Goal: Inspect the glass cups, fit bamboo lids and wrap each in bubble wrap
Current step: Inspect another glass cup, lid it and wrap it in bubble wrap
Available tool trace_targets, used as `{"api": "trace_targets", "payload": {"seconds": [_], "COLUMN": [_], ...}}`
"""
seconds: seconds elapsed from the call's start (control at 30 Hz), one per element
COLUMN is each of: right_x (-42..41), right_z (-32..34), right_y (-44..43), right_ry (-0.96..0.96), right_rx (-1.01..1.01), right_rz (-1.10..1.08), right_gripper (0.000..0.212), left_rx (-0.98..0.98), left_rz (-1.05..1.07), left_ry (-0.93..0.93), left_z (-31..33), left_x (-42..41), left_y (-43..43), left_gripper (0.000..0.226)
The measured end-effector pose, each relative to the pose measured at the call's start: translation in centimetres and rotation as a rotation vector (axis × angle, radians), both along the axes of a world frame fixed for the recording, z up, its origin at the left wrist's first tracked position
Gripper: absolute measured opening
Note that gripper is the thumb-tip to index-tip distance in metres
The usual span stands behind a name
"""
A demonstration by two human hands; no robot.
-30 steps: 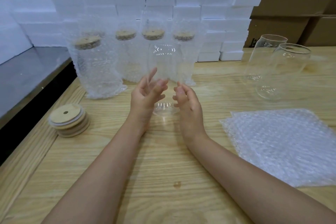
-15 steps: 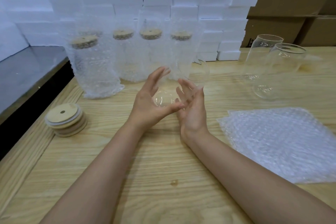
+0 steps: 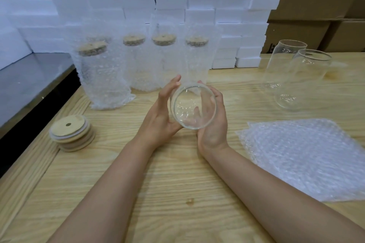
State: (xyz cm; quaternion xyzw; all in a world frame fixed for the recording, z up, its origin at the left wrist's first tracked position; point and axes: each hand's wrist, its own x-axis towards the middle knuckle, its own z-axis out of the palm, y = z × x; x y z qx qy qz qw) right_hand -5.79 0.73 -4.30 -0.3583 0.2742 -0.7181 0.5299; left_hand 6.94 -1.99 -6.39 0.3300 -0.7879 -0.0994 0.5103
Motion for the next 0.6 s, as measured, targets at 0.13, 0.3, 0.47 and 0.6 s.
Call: {"api": "trace_targets", "payload": {"seconds": [0.13,0.3,0.47,0.6], "right_x": [0.0,0.0,0.2,0.3], "right_z": [-0.1,0.2,0.2,0.2], "right_y": [0.2,0.5,0.7,0.8], "right_ry": [0.016,0.055,0.155,0.301], "right_rx": [0.023,0.125,0.146,0.074], "right_rz": [-0.03,-0.01,-0.074,-0.135], "right_gripper": [0.03,0.031,0.043,0.041], "left_rx": [0.028,0.036,0.05,0.106], "left_rz": [0.002,0.072,0.097,0.137], "left_ry": [-0.023,-0.079,-0.084,-0.06], "left_z": [0.2,0.6,1.0,1.1], "left_x": [0.2,0.1,-0.2,-0.2], "left_y": [0.2,0.6,1.0,1.2], "left_gripper": [0.084,0.099,0.1,0.107]}}
